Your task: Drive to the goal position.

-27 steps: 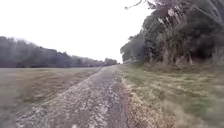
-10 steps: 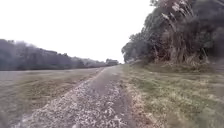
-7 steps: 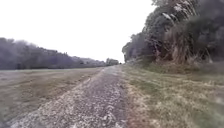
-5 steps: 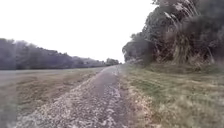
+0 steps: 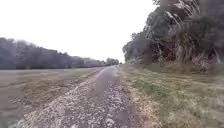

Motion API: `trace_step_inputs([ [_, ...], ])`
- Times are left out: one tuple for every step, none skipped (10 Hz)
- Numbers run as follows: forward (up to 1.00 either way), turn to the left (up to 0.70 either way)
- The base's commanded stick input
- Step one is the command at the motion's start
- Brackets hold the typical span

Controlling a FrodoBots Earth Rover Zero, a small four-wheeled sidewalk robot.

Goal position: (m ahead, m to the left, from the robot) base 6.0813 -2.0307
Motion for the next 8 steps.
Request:
trace_step_inputs([
  [0.6, 0.01],
  [0.6, 0.01],
  [0.6, 0.01],
  [0.6, 0.01],
  [0.6, 0.01],
  [0.6, 0.01],
  [0.6, 0.01],
  [0.6, 0.01],
])
